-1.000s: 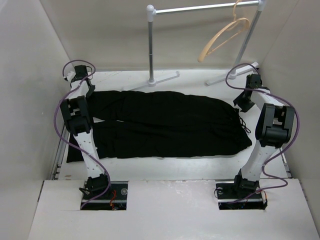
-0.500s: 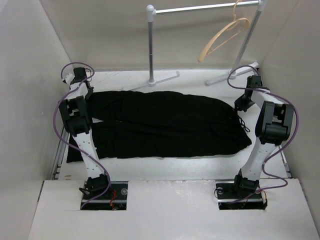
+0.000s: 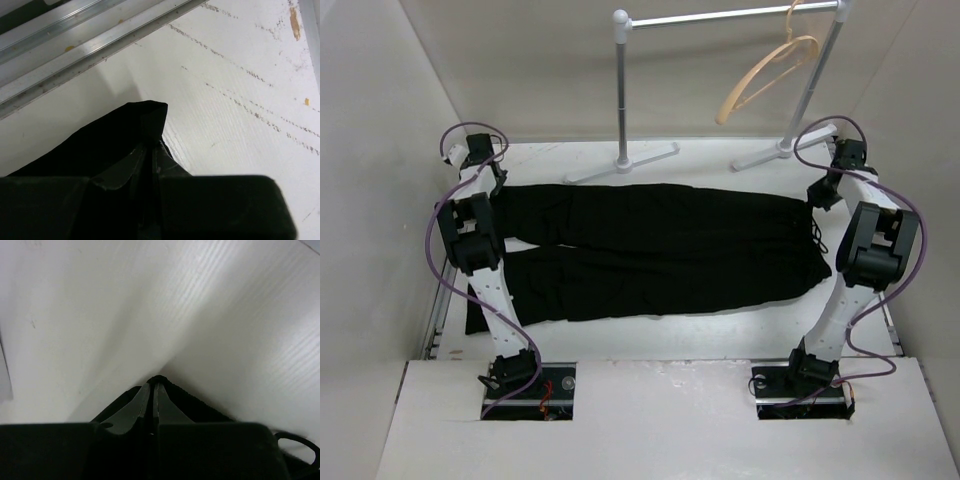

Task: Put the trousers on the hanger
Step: Flatten out the trousers at the center of the board.

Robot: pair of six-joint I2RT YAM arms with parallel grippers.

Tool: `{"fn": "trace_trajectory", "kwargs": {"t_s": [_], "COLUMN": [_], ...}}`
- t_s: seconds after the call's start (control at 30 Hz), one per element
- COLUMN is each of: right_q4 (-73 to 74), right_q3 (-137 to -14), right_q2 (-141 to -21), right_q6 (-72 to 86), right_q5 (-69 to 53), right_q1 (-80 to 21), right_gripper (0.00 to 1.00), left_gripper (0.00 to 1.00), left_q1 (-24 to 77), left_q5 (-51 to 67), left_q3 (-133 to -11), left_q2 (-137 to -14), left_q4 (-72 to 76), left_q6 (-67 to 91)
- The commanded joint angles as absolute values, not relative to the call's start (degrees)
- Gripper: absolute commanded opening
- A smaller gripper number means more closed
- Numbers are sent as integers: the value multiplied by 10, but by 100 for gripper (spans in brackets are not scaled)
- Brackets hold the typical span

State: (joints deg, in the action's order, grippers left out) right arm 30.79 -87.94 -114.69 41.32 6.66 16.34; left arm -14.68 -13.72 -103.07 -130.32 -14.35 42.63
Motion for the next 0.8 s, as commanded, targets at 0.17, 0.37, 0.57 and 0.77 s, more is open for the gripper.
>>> {"fn": "trace_trajectory", "kwargs": {"t_s": [0.17,0.37,0.57,0.77], "right_q4": [266,265,274,229], "right_q3": [-956,-948,-885,-759], "right_q2": [-1194,-1180,-1077,-941], "right_q6": [393,399,400,421], "right_q5": [106,111,134,134], "right_q1": [169,163,139,71], "right_gripper": [3,9,63,72], "left_gripper": [5,20,63,66], "left_q1": [-152,-149,-155,-181], "left_q5": [-185,-180,-167,-152], "left_q3": [-1102,-1103,-1000,-816], "left_q2": [-1321,-1333,-1232,-1065], "left_q4": [-96,-52,-43,-42], "left_q6": [439,434,430,440]}}
